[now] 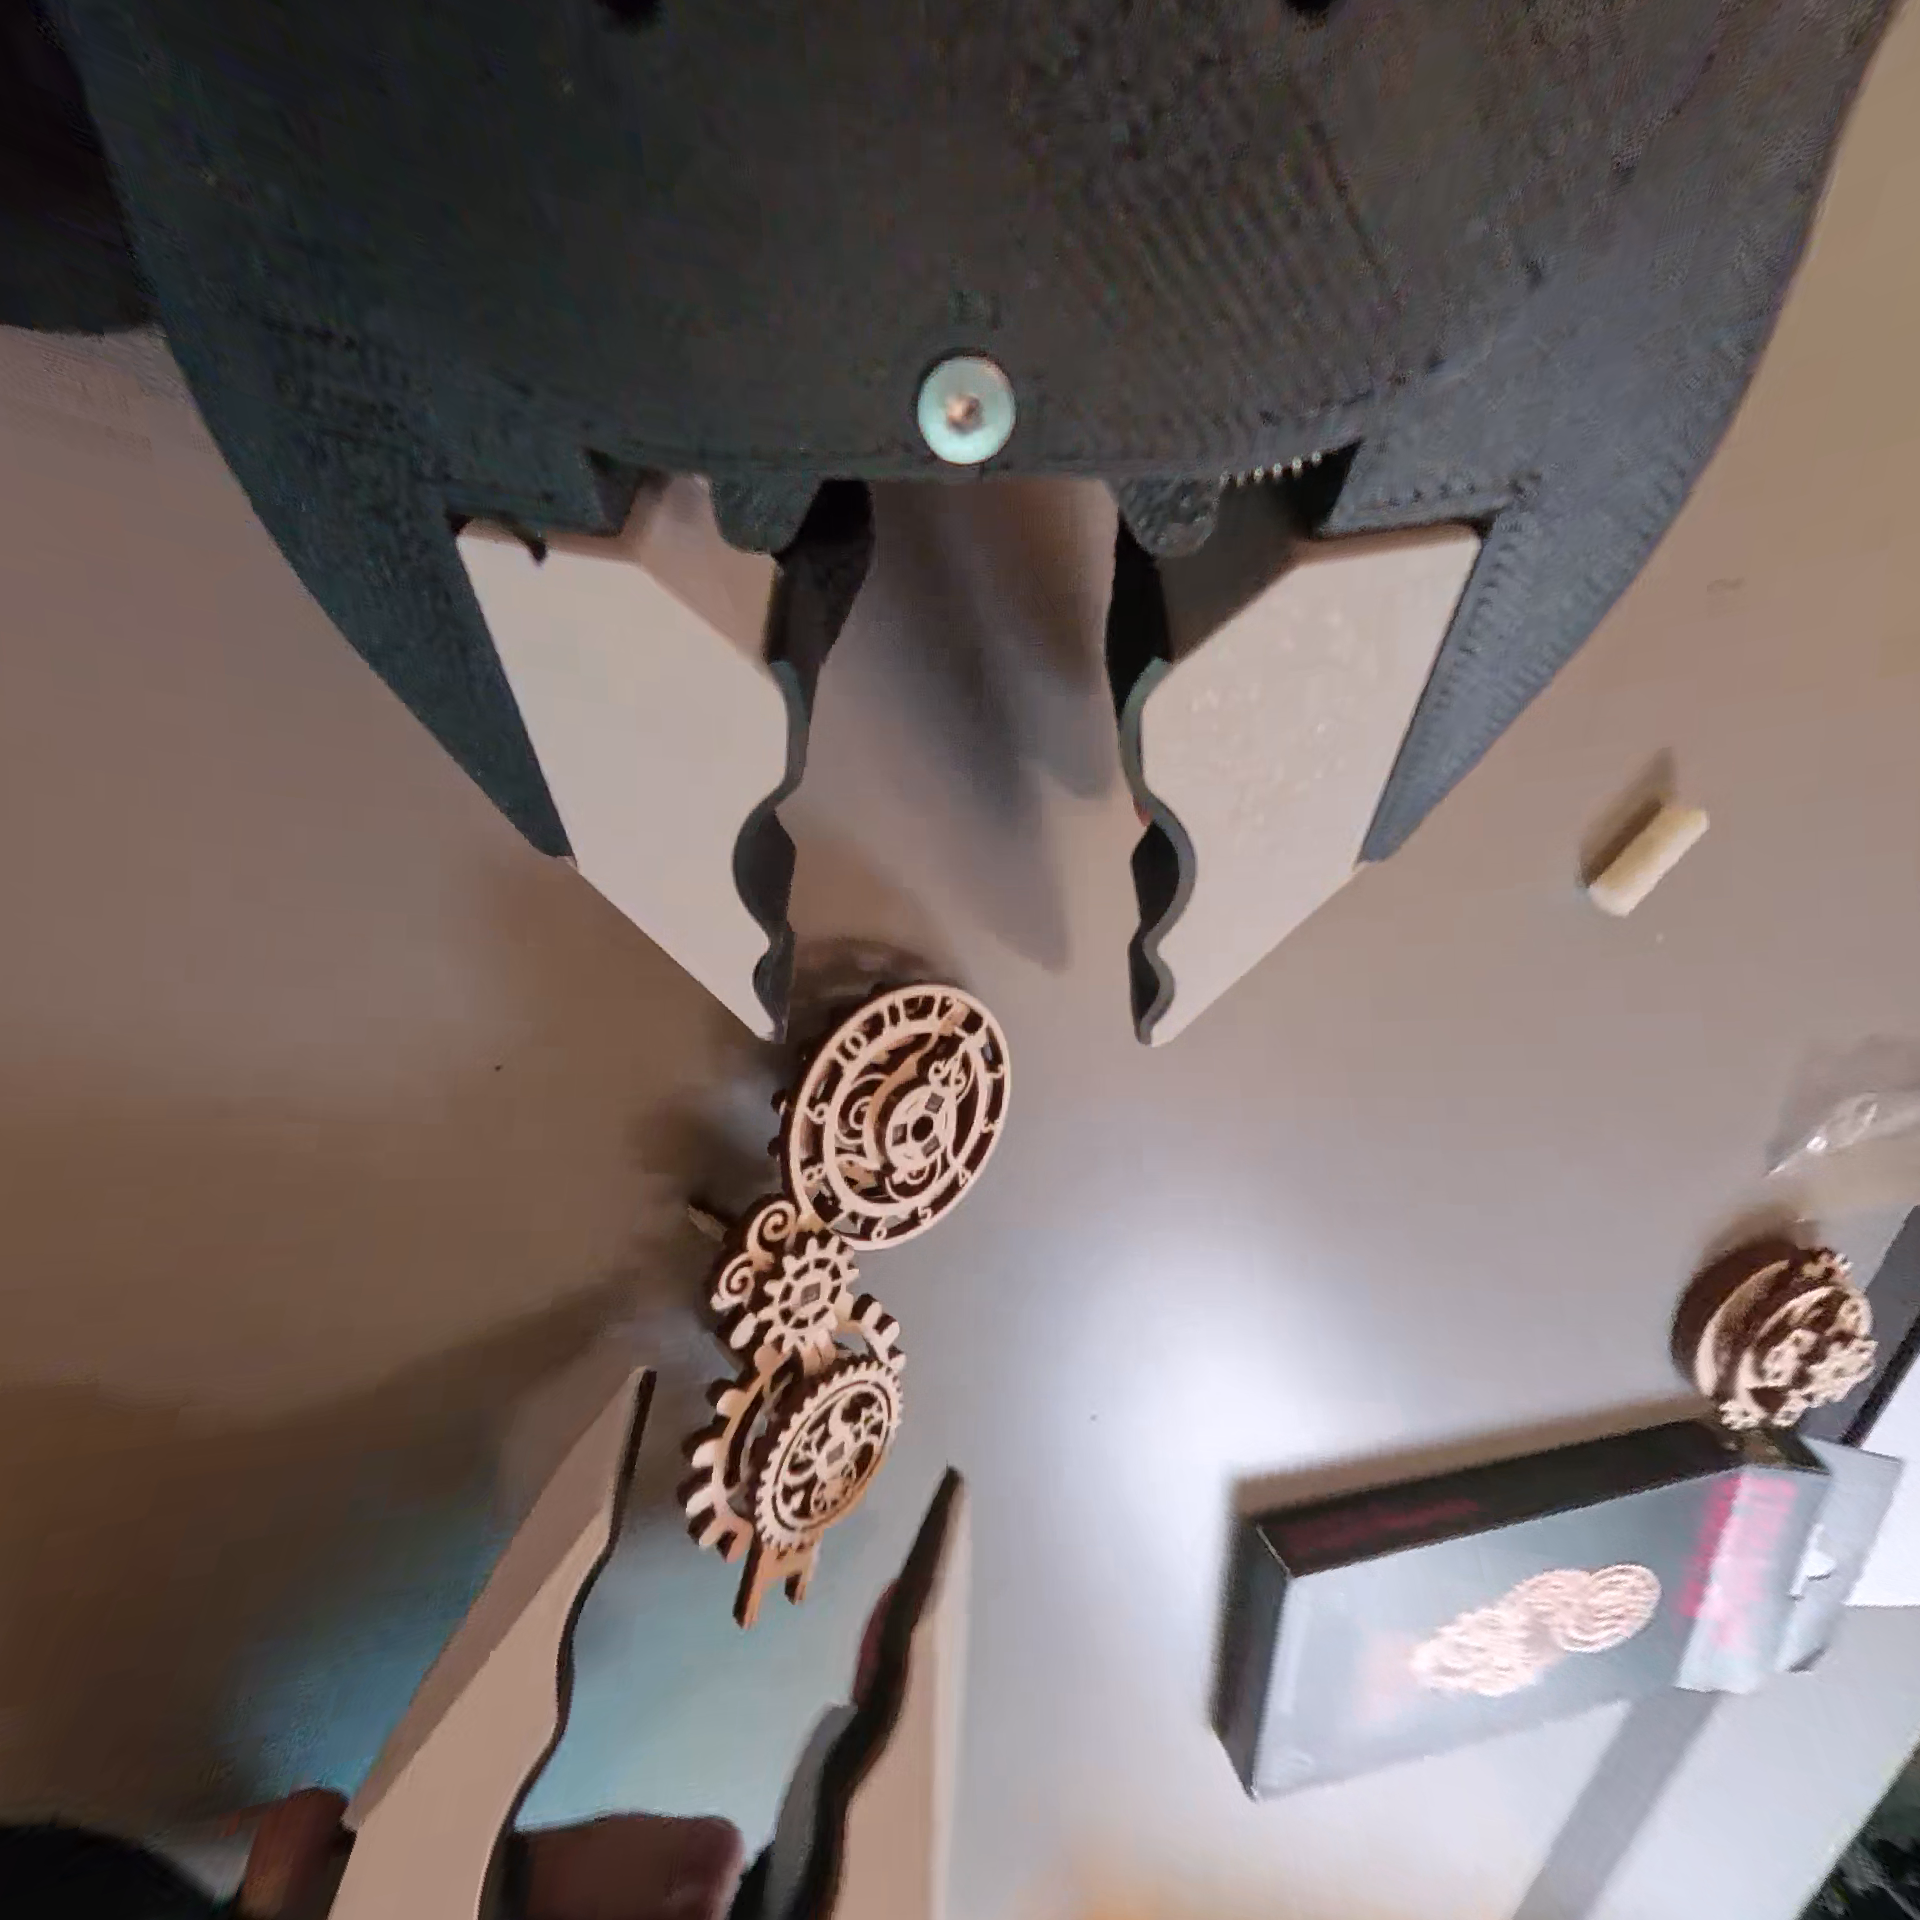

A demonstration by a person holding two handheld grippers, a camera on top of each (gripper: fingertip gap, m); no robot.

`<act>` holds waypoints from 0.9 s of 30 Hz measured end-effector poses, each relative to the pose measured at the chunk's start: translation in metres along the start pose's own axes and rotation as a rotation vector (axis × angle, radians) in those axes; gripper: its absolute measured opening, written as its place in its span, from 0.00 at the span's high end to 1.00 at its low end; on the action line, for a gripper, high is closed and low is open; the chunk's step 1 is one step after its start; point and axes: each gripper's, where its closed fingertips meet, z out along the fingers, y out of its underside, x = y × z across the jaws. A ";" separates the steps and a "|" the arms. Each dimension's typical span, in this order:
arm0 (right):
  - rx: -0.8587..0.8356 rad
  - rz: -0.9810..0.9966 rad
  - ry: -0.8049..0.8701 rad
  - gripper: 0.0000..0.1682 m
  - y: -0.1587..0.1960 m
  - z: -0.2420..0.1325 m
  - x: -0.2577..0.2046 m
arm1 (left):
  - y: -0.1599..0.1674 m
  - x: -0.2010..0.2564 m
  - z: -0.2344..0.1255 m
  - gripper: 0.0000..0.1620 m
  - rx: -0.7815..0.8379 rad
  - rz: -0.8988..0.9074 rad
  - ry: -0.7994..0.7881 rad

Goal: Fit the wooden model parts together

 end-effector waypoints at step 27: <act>0.553 -0.083 0.570 0.94 -0.094 -0.051 0.034 | -0.120 -0.013 -0.041 0.83 0.623 -0.646 0.232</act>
